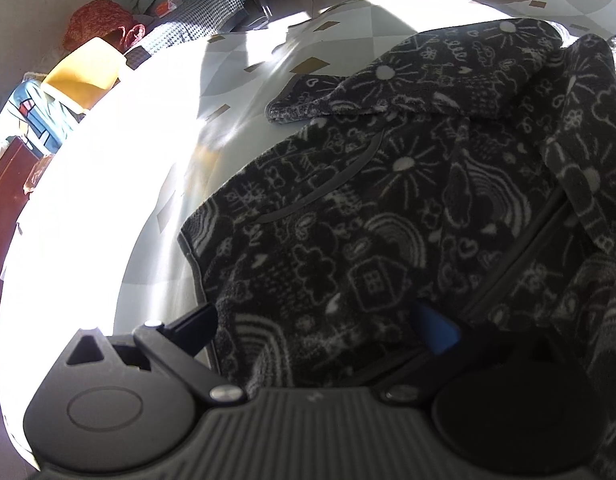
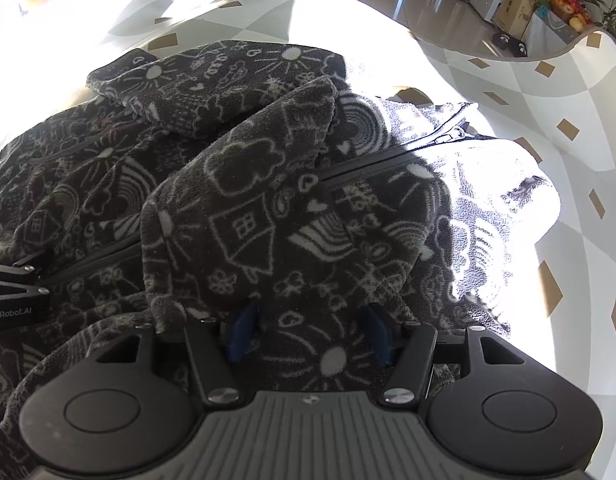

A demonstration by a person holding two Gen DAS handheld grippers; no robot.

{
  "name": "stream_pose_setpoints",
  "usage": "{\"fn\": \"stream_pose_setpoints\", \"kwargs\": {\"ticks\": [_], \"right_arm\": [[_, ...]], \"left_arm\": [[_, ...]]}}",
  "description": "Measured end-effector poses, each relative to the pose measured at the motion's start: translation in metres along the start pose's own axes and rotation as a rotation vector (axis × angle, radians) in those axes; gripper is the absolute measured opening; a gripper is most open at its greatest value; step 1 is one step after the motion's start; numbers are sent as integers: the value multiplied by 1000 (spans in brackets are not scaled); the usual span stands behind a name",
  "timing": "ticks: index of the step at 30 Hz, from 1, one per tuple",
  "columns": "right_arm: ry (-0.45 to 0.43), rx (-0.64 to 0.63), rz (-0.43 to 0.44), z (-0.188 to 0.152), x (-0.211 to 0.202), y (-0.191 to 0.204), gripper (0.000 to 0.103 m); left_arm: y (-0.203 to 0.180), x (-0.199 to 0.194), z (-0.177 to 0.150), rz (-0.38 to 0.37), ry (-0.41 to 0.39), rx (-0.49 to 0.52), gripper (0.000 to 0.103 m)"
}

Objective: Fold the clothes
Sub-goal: 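Lower the held hood onto the jacket body with the right gripper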

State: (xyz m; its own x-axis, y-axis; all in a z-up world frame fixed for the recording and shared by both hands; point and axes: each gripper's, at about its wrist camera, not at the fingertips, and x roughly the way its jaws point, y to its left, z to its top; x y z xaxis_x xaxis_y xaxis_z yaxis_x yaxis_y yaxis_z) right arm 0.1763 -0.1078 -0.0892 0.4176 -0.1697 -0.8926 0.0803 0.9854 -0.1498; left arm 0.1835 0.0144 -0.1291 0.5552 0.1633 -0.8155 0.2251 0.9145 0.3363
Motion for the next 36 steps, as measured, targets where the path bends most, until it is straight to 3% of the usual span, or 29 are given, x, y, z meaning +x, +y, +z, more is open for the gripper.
{"fn": "stream_pose_setpoints", "kwargs": {"ticks": [12, 25, 36], "right_arm": [[-65, -105, 13, 10, 8, 14, 57], [-140, -205, 121, 39, 25, 40, 56], [-188, -312, 155, 43, 21, 43, 55]], "left_arm": [[5, -26, -45, -20, 43, -95, 103], [3, -51, -77, -60, 112, -190, 103], [1, -65, -84, -69, 115, -173, 103]]}}
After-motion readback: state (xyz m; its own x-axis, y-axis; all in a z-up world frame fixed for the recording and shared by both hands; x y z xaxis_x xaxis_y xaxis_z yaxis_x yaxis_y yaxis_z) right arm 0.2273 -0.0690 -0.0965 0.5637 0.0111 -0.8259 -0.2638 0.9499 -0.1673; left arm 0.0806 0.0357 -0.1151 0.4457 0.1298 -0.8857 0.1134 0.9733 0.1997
